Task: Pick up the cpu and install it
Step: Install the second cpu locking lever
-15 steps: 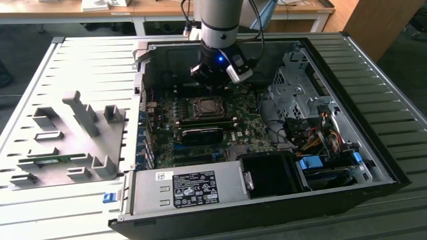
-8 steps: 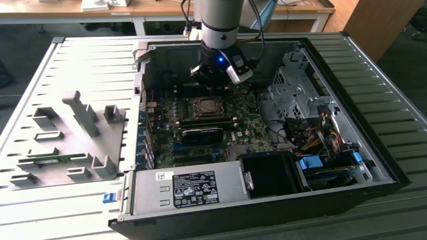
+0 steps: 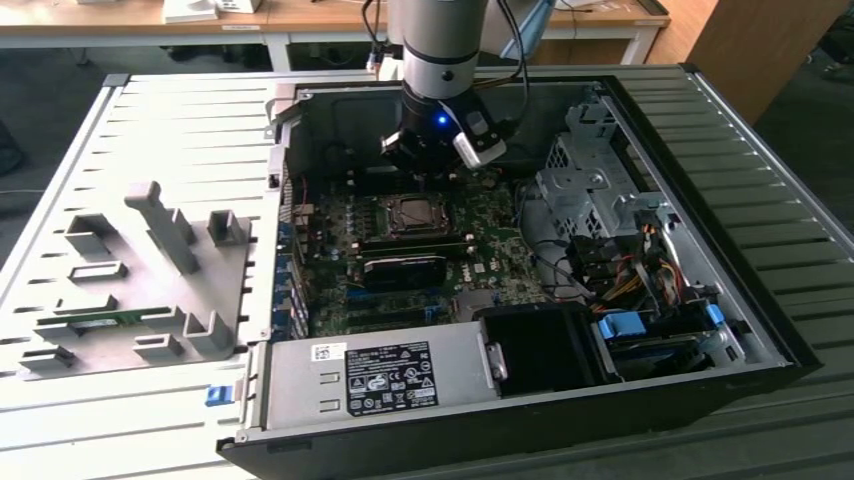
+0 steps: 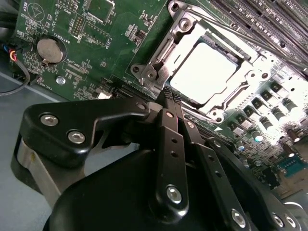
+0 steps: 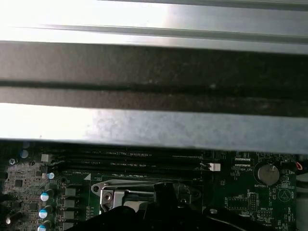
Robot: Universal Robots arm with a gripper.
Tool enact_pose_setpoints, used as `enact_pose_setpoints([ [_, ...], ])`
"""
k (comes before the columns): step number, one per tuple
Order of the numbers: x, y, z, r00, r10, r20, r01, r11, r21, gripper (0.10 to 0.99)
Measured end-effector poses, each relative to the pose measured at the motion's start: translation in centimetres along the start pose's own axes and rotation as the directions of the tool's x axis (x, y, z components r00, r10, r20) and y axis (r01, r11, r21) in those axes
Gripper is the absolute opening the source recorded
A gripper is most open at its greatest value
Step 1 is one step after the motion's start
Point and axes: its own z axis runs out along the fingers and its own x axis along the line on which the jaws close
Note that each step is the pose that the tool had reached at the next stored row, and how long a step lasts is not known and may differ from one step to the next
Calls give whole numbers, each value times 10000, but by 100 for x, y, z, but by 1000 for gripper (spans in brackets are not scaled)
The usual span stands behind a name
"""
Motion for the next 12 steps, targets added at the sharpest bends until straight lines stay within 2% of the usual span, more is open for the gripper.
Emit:
enact_pose_setpoints([
  [4, -1, 1, -26, 10000, 0, 1, 0, 10000, -1, 106],
  [12, 1, 29, -347, 10000, -1, 1, 1, 10000, -1, 106],
])
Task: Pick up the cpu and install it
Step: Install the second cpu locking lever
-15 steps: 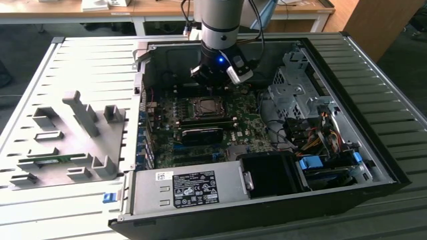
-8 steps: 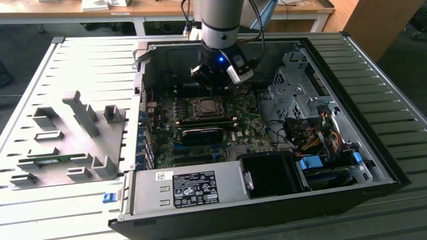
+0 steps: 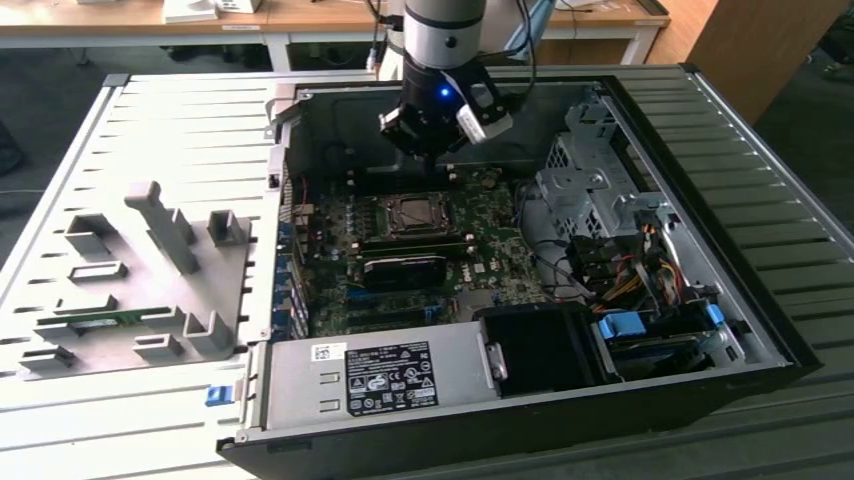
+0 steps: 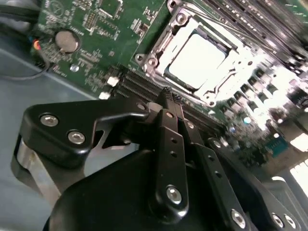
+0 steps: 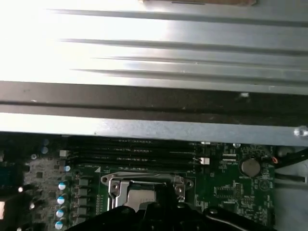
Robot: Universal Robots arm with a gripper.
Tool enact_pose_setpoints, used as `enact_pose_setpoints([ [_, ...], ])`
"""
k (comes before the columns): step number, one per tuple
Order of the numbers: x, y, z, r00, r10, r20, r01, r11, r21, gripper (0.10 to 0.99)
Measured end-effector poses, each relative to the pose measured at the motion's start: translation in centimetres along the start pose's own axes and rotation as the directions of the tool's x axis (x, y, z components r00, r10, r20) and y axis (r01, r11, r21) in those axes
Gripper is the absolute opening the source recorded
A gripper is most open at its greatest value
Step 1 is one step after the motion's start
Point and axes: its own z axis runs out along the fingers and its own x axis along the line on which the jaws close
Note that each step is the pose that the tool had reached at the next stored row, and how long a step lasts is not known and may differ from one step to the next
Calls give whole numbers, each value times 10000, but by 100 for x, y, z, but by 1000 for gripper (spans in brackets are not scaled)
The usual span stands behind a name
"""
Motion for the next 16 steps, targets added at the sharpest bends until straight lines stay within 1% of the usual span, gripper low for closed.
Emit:
enact_pose_setpoints([
  [3, 1, -12, -10, 10000, 1, 0, -1, 10000, 0, 106],
  [7, 4, -92, -17, 10000, 1, 0, -1, 10000, 2, 106],
  [13, 12, -305, -33, 10000, 1, -4, -1, 10000, 3, 106],
  [14, 12, -334, -36, 10000, 3, -28, -3, 10000, 3, 106],
  [15, 13, -352, -37, 10000, 9, -95, -9, 10000, -2, 106],
  [16, 14, -364, -38, 9998, 19, -210, -19, 10000, -8, 106],
])
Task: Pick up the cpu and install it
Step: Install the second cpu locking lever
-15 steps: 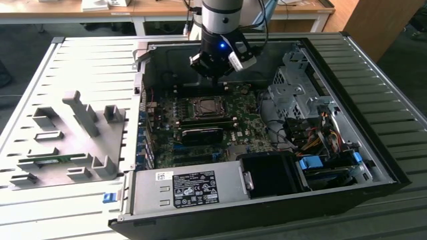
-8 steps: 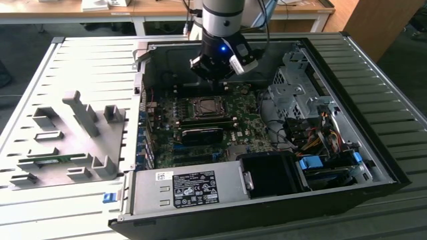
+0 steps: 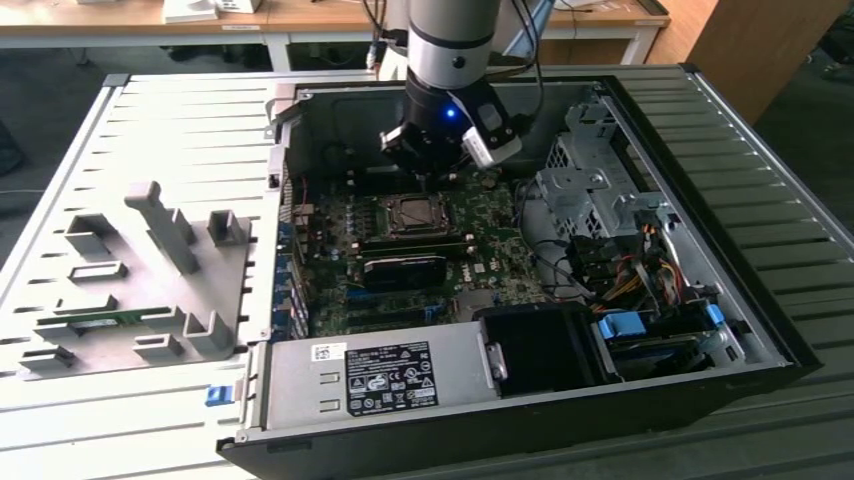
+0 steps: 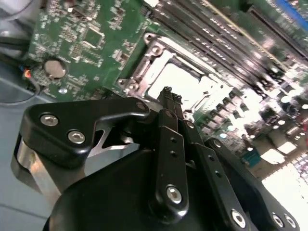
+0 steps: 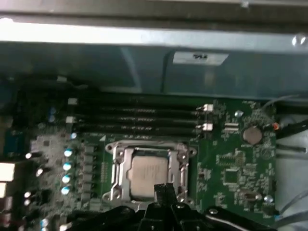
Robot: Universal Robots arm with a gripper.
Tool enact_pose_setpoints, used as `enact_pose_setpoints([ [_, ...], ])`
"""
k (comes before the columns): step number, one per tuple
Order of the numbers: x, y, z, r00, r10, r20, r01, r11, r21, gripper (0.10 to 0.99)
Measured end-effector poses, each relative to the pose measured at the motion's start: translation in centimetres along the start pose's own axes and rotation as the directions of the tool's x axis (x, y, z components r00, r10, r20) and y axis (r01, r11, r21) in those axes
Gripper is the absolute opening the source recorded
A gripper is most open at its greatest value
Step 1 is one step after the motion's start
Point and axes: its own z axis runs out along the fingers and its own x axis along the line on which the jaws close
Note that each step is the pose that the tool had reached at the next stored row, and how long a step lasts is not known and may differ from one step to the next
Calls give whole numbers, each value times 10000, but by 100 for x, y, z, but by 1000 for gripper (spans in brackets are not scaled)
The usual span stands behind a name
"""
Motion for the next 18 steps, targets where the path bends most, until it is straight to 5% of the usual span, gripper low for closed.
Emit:
enact_pose_setpoints([
  [2, 0, -28, 0, 9999, 11, -123, -11, 10000, -9, 106],
  [8, 6, -204, 11, 9999, 10, -127, -10, 10000, -23, 106],
  [18, 51, -283, 59, 9999, 9, -124, -9, 10000, -21, 106],
])
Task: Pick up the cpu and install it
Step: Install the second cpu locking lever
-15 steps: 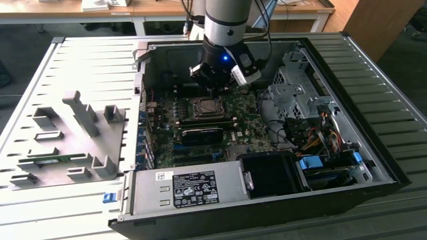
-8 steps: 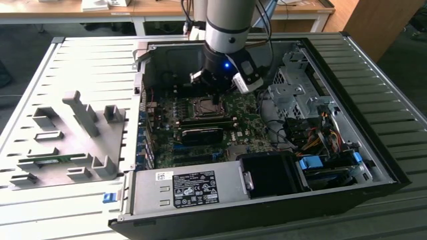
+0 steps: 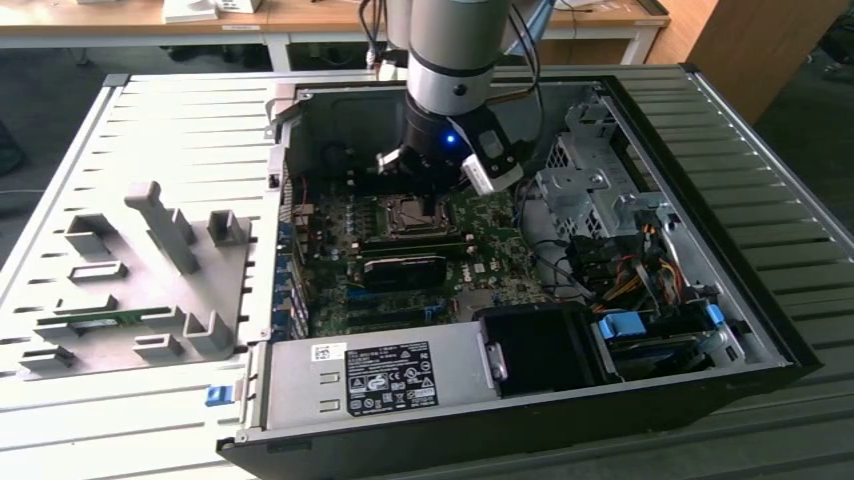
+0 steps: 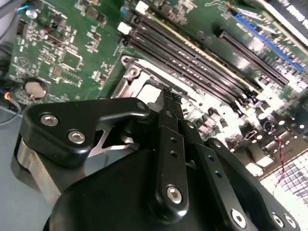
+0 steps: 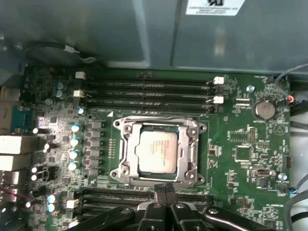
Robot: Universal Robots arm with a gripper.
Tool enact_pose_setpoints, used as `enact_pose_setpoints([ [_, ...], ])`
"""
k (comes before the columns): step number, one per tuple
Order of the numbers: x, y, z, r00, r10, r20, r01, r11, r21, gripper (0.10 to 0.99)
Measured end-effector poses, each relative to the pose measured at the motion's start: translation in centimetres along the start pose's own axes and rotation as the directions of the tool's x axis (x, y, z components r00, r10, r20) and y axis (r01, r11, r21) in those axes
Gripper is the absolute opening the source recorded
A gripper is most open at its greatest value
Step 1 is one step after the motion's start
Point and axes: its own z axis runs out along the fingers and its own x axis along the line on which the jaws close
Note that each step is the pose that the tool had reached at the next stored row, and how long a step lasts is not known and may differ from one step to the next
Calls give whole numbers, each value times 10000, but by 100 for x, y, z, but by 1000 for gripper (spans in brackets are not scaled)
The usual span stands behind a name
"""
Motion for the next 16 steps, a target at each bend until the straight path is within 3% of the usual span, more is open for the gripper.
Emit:
enact_pose_setpoints([
  [6, 155, -40, 6, 10000, -3, 4, 3, 10000, 1, 106],
  [16, 189, -117, 10, 10000, -3, 4, 3, 10000, 3, 106],
])
